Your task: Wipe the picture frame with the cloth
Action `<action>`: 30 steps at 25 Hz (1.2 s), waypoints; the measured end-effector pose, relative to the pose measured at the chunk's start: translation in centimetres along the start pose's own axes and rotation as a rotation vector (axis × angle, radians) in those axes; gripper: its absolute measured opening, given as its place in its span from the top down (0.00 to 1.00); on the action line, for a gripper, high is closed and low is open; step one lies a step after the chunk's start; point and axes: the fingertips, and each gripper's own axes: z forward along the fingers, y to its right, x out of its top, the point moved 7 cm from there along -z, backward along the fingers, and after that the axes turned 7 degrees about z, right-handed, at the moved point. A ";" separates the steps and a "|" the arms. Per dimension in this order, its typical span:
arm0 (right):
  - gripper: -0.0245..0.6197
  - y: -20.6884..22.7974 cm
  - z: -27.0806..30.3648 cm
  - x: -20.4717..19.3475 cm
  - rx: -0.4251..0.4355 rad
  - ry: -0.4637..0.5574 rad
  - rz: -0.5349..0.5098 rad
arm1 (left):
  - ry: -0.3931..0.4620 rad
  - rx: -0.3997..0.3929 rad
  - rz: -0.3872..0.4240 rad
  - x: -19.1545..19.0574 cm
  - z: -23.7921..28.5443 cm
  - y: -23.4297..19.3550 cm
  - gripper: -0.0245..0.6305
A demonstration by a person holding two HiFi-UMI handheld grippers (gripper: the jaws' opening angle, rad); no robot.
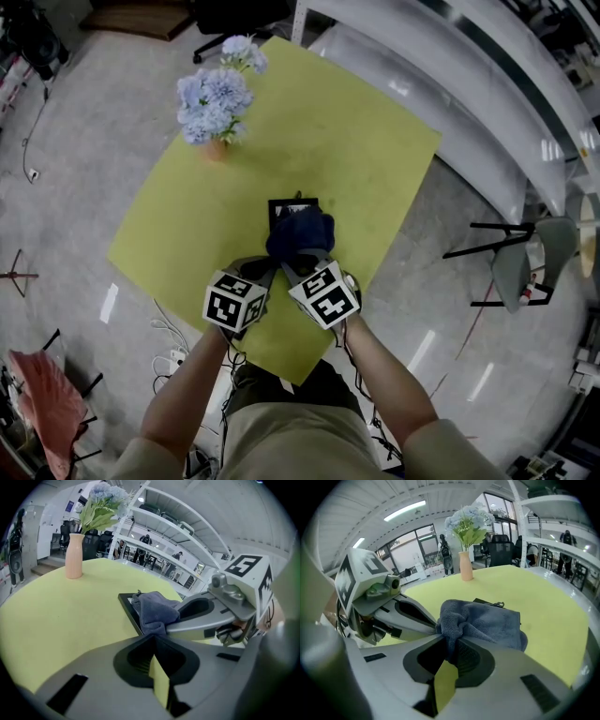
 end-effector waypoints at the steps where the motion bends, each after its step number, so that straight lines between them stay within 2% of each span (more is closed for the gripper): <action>1: 0.89 0.1 -0.2 -0.2 -0.018 -0.022 -0.024 | -0.002 0.001 0.003 0.0 0.0 0.1 0.95; 5: 0.89 1.4 -1.4 -1.2 -0.088 -0.074 -0.065 | -0.005 0.005 0.007 -0.1 -0.1 0.1 0.95; 8: 0.89 2.8 -2.7 -1.8 -0.128 -0.090 -0.061 | -0.011 0.010 0.005 0.0 0.0 0.0 0.95; 14: 0.89 5.5 -6.4 -2.6 -0.265 -0.088 -0.028 | -0.027 0.024 -0.034 0.0 -0.1 0.0 0.95; 17: 0.89 6.1 -8.8 -2.1 -0.297 -0.028 0.009 | -0.018 0.040 -0.035 0.4 -1.0 0.0 0.95; 21: 0.89 5.8 -12.7 -0.2 -0.335 0.091 0.013 | 0.042 0.075 -0.005 2.5 -3.9 0.5 0.95; 25: 0.89 4.3 -16.9 2.4 -0.361 0.232 -0.014 | 0.133 0.112 0.064 6.0 -7.7 1.5 0.95; 30: 0.89 1.2 -22.4 5.7 -0.352 0.418 -0.017 | 0.277 0.147 0.144 10.5 -13.4 3.6 0.95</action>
